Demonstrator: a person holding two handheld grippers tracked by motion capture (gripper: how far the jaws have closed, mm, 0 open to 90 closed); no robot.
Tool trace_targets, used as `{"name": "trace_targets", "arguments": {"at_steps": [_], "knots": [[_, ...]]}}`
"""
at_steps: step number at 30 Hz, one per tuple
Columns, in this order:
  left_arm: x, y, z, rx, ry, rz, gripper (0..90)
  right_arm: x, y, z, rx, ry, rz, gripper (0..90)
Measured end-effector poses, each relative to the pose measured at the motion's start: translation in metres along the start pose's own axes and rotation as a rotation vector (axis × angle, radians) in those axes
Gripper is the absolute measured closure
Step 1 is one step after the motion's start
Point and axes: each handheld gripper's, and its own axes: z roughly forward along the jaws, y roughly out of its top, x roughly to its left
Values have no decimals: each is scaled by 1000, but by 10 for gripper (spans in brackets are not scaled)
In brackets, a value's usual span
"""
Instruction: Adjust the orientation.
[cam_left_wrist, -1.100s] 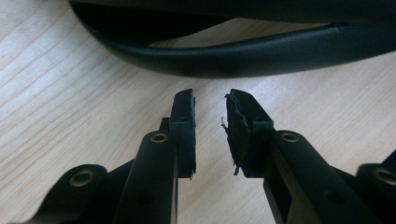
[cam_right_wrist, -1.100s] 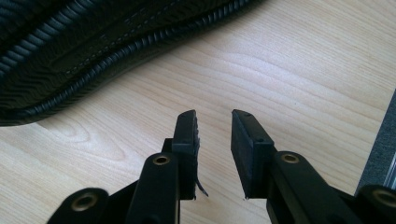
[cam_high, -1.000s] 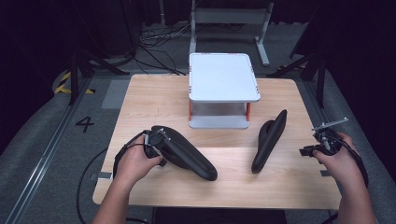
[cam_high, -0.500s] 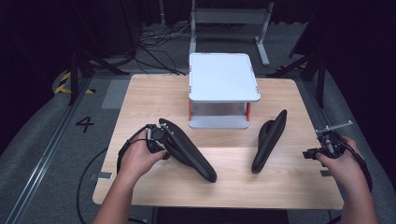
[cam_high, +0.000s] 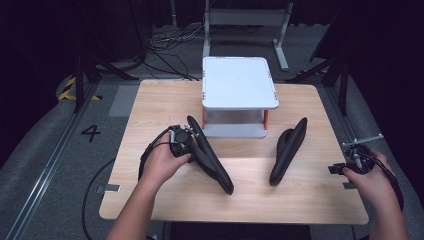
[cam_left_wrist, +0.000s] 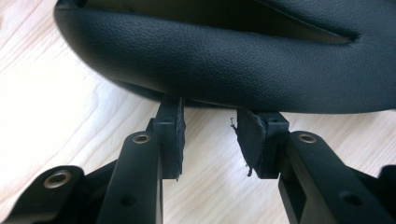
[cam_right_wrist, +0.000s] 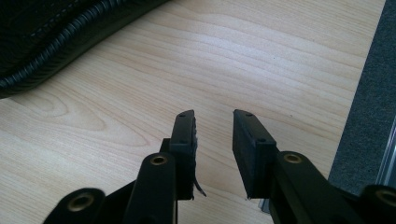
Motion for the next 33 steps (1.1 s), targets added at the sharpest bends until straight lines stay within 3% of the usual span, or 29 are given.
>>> {"name": "trace_targets", "arguments": {"at_steps": [4, 9, 11, 16, 20, 23, 25, 28, 29, 33], "knots": [[-4, 7, 6, -19, 5, 7, 619, 0, 0, 0, 0, 2, 1, 711], [-3, 11, 11, -43, 48, -4, 610, 1, 0, 3, 10, 6, -1, 709], [-4, 11, 10, -91, 58, 5, 608, 1, 0, 4, 12, 4, -4, 708], [-13, 16, 11, -126, 68, 40, 579, 1, 0, 5, 12, 7, 5, 705], [-20, 20, 10, -220, 29, 76, 562, 1, -1, 6, 13, 9, 2, 703], [-27, 25, 20, -180, 57, 108, 528, 1, -1, 6, 12, 10, 3, 703], [-30, 26, 30, -151, 49, 122, 519, 1, -2, 6, 17, 10, 9, 703], [-30, 25, 35, -148, 59, 115, 467, -1, -3, 3, 6, 7, 7, 700], [-31, 24, 35, -160, 68, 100, 467, -1, -3, 3, 6, 7, 7, 700], [-34, 25, 29, -233, 55, 53, 319, -4, -5, 0, -7, 0, 16, 686]]}}
